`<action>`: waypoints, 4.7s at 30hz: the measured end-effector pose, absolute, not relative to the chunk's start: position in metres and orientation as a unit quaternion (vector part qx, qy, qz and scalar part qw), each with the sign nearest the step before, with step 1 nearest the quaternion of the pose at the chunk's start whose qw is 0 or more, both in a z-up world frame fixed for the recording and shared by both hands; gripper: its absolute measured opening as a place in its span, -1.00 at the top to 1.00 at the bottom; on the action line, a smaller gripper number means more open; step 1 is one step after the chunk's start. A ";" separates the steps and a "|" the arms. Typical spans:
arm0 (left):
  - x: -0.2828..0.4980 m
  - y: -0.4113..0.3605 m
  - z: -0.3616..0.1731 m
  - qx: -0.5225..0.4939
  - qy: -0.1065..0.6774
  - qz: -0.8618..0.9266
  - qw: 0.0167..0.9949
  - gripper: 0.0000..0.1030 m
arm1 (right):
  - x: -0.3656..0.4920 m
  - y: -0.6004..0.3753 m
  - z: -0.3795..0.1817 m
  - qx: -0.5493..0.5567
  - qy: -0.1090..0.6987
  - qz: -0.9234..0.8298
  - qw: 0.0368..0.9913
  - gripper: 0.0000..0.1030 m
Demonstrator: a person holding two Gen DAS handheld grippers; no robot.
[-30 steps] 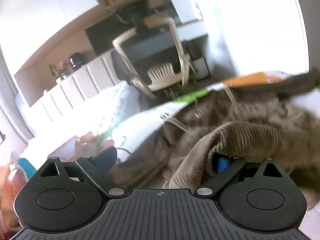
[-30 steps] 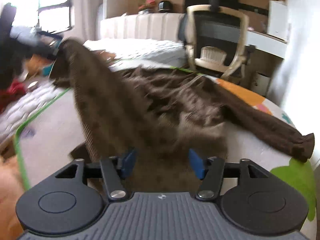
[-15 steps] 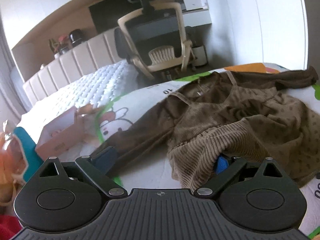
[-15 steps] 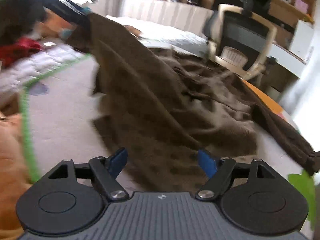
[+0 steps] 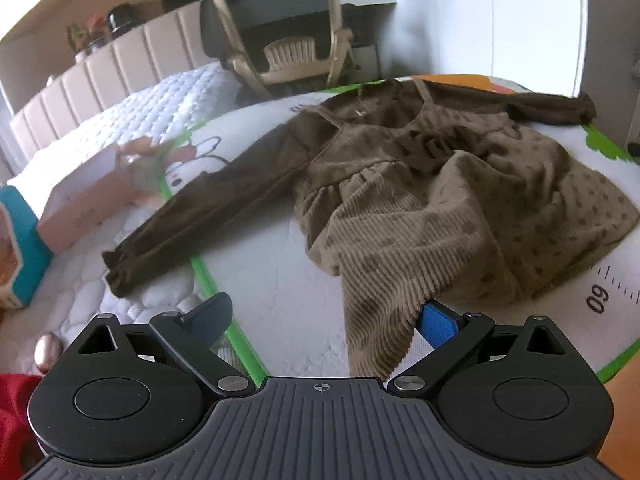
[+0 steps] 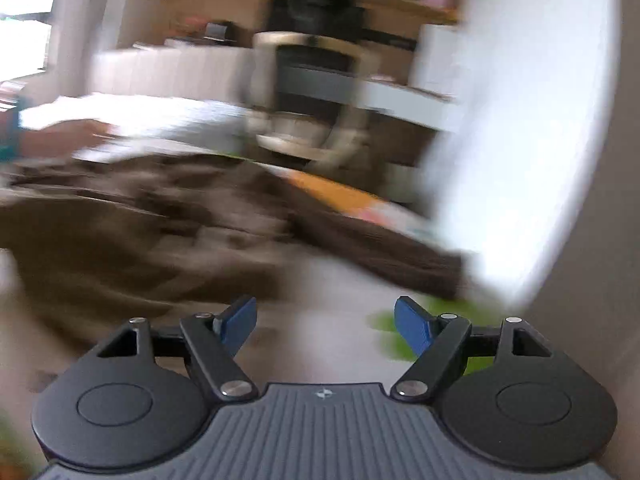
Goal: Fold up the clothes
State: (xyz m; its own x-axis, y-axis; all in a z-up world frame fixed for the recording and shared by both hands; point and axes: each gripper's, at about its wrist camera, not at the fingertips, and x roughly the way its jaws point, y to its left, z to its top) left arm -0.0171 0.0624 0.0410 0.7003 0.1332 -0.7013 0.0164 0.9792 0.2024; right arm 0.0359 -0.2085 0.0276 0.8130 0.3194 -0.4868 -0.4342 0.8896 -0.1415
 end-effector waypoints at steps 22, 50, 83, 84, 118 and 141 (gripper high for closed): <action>0.016 0.063 0.104 0.038 0.284 0.023 0.958 -0.93 | 0.072 -0.114 0.073 -0.122 0.134 0.288 0.940 0.47; 0.067 -0.016 0.024 0.253 0.250 0.156 0.922 -0.99 | 0.040 -0.130 0.008 -0.196 0.198 0.274 0.921 -0.07; -0.042 0.025 0.105 0.281 0.224 0.120 0.926 -0.99 | -0.013 -0.270 0.059 -0.167 0.150 0.180 0.958 -0.37; -0.044 0.022 0.098 0.280 0.244 0.099 0.923 -0.99 | -0.016 -0.274 0.055 -0.167 0.159 0.190 0.954 -0.38; 0.092 0.272 -0.031 -0.391 0.275 0.301 0.825 -0.34 | 0.195 -0.090 -0.029 0.001 0.371 0.284 0.884 -1.00; 0.177 0.087 0.040 -0.170 0.233 0.052 0.956 0.66 | 0.199 -0.128 -0.033 0.116 0.395 0.290 0.864 -1.00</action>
